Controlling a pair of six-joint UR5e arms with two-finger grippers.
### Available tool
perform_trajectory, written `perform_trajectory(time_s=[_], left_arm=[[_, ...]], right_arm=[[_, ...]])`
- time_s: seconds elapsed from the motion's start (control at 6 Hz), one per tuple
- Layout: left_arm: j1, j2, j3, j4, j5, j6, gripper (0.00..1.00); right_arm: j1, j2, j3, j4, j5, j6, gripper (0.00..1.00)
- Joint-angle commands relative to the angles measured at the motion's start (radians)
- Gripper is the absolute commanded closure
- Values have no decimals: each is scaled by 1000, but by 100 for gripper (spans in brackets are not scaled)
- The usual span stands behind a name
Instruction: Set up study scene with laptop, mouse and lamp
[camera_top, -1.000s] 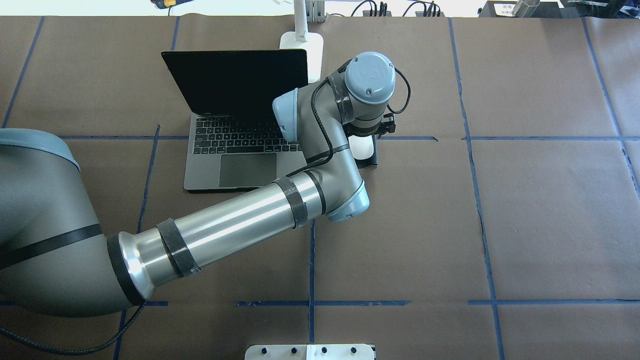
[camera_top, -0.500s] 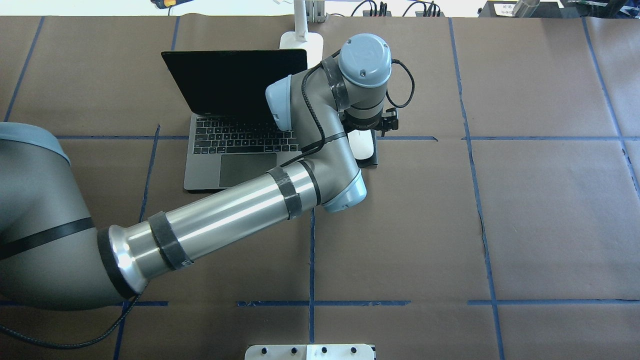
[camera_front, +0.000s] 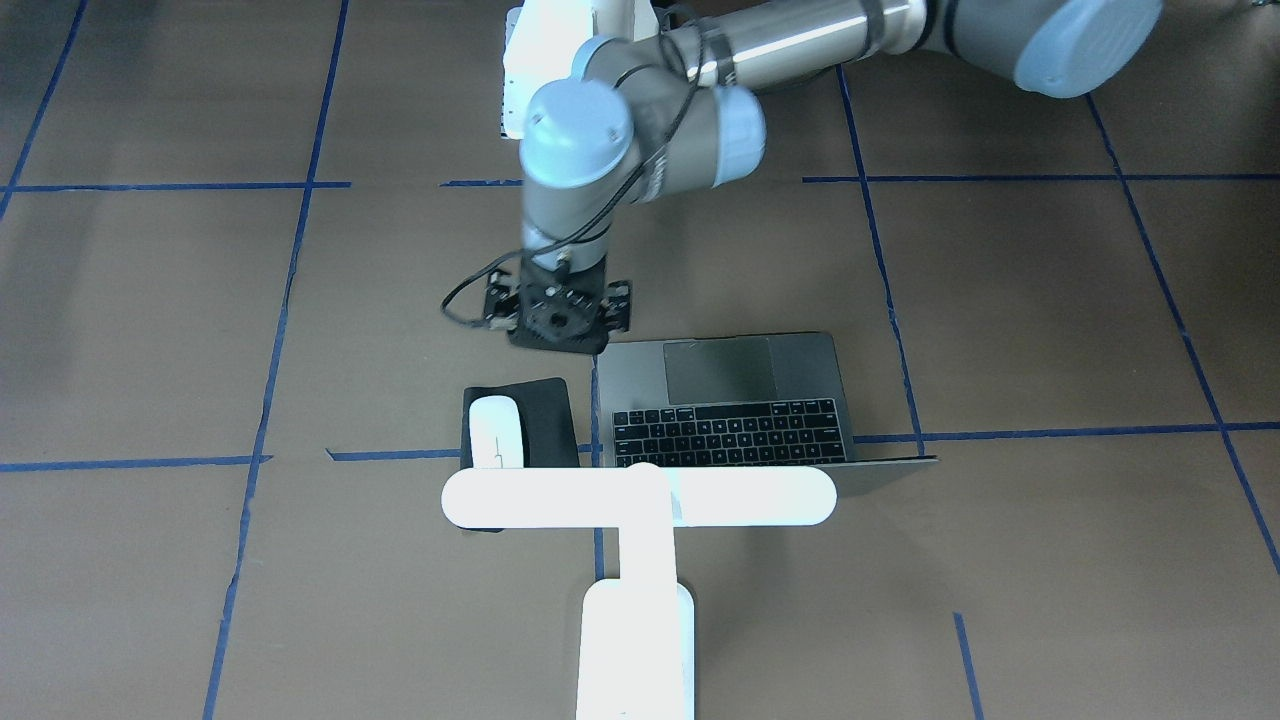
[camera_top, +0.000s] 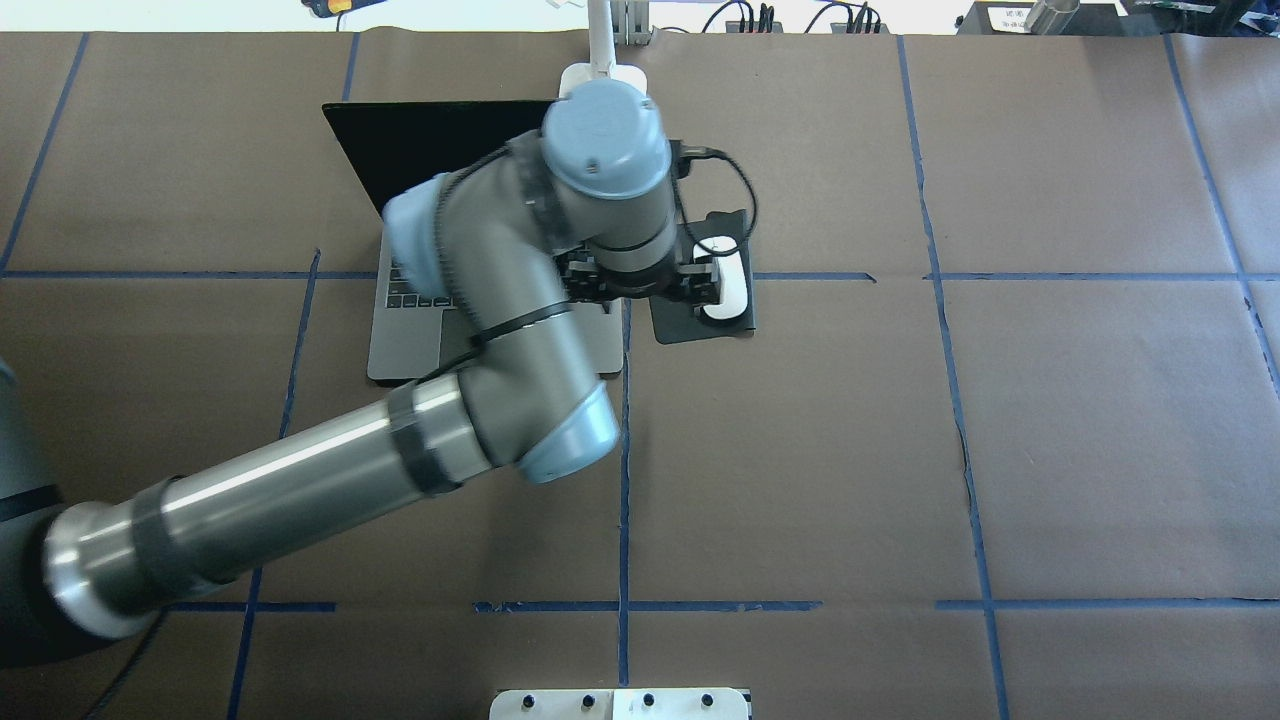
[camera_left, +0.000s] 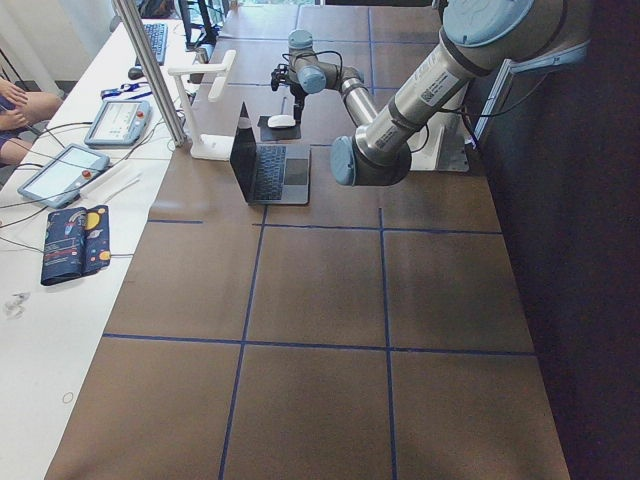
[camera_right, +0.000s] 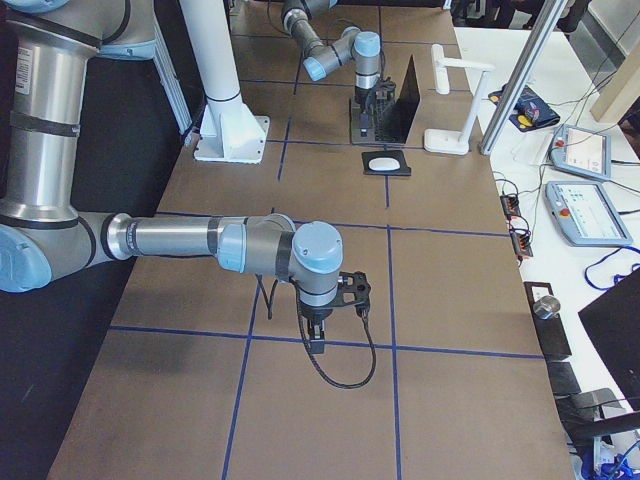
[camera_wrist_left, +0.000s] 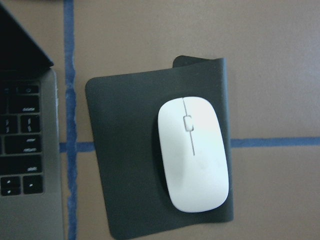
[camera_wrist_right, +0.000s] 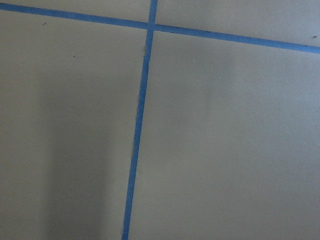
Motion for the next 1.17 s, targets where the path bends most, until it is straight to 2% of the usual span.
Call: perform_trajectory(time_s=[0.0, 0.17, 0.33, 0.67, 0.83, 1.0], left_arm=[[-74, 272, -333, 103, -42, 193, 0], [-161, 392, -415, 103, -120, 314, 0], [-241, 504, -469, 103, -157, 451, 0], [-506, 698, -476, 105, -287, 829, 0], [-620, 785, -460, 103, -328, 969, 0], [-706, 888, -456, 103, -330, 1024, 0]], right_arm=[[0, 0, 0, 0, -1, 0, 0], [-1, 0, 0, 2, -4, -2, 0], [0, -2, -3, 0, -4, -11, 0], [-15, -3, -5, 2, -4, -5, 0], [-33, -2, -5, 2, 6, 0, 0], [-50, -2, -5, 2, 18, 3, 0]])
